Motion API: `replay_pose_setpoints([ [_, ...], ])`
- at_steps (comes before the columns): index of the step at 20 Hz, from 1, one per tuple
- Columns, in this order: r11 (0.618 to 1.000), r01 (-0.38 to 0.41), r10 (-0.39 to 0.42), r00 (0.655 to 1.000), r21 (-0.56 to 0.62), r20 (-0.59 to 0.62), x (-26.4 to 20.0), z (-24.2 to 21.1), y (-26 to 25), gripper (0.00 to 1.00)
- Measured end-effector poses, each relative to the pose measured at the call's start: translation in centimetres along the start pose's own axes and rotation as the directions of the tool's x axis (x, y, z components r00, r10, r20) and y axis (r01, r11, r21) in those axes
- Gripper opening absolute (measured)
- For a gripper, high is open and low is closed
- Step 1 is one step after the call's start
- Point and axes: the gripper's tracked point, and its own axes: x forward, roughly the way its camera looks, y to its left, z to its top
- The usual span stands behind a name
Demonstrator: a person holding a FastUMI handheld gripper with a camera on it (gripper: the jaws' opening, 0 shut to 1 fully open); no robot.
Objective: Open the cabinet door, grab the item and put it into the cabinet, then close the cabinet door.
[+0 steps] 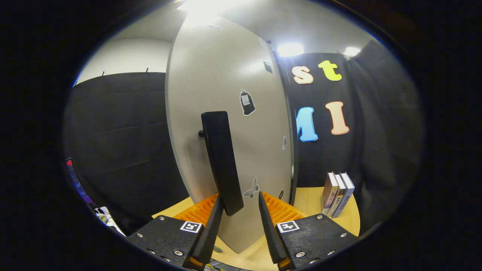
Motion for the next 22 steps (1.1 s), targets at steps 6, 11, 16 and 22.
replay_pose_setpoints([
  [6,0.984,0.123,-0.118,0.992,-0.129,0.047,-0.9,0.7,-2.4,0.79],
  [11,0.977,0.210,-0.208,0.977,-0.049,0.040,-1.8,0.1,-3.6,0.95],
  [16,0.936,0.352,-0.351,0.934,0.005,0.063,-3.5,-0.3,-5.7,0.93],
  [22,0.847,0.526,-0.531,0.845,0.079,0.067,-6.6,-1.1,-7.7,0.92],
])
